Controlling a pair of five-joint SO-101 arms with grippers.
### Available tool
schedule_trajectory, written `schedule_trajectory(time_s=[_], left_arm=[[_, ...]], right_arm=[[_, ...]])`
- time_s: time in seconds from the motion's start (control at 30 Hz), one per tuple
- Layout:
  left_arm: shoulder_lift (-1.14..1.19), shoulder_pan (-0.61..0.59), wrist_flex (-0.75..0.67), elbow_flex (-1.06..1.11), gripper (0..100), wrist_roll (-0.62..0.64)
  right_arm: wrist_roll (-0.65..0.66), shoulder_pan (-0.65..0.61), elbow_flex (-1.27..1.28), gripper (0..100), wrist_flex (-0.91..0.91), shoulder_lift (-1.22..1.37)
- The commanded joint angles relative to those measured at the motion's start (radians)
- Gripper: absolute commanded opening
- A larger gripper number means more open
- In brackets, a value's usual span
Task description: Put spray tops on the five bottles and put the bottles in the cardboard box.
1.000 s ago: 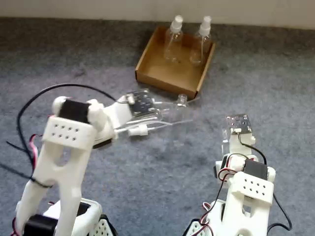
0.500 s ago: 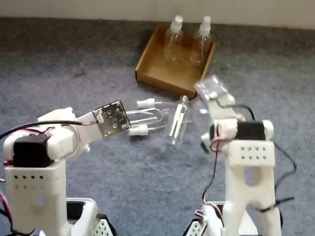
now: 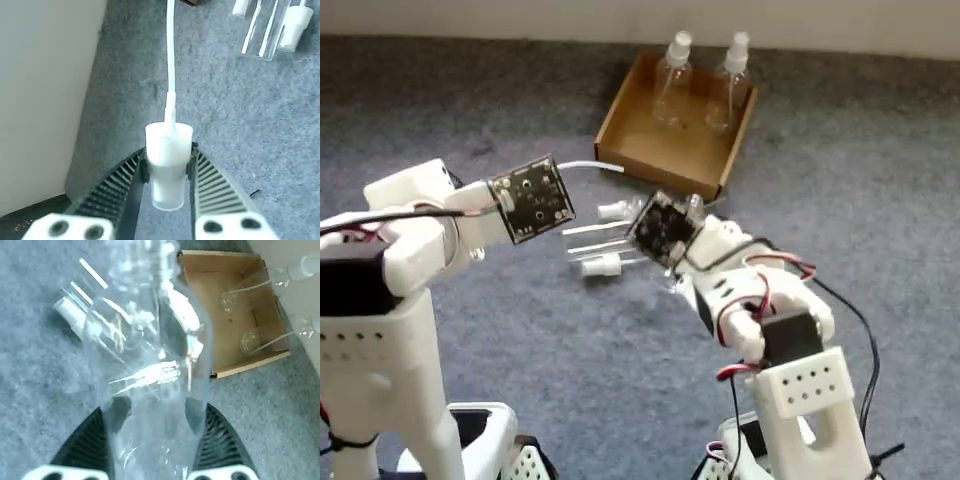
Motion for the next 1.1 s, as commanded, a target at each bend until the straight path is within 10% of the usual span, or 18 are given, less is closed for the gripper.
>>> schedule_trajectory(time_s=[0.0,0.4,1.07], left_arm=[[0.076,-0.004,0.075,-0.179,0,-0.106],[0.048,-0.005,0.101,-0.090,0,-0.281],[-0.007,0.179,0.094,0.007,0,-0.210]], right_arm=[[0.127,0.067,0.120,0.5,-0.051,-0.120],[0.167,0.214,0.139,0.5,-0.053,-0.076],[0.081,0.082,0.090,0.5,0.018,-0.148]])
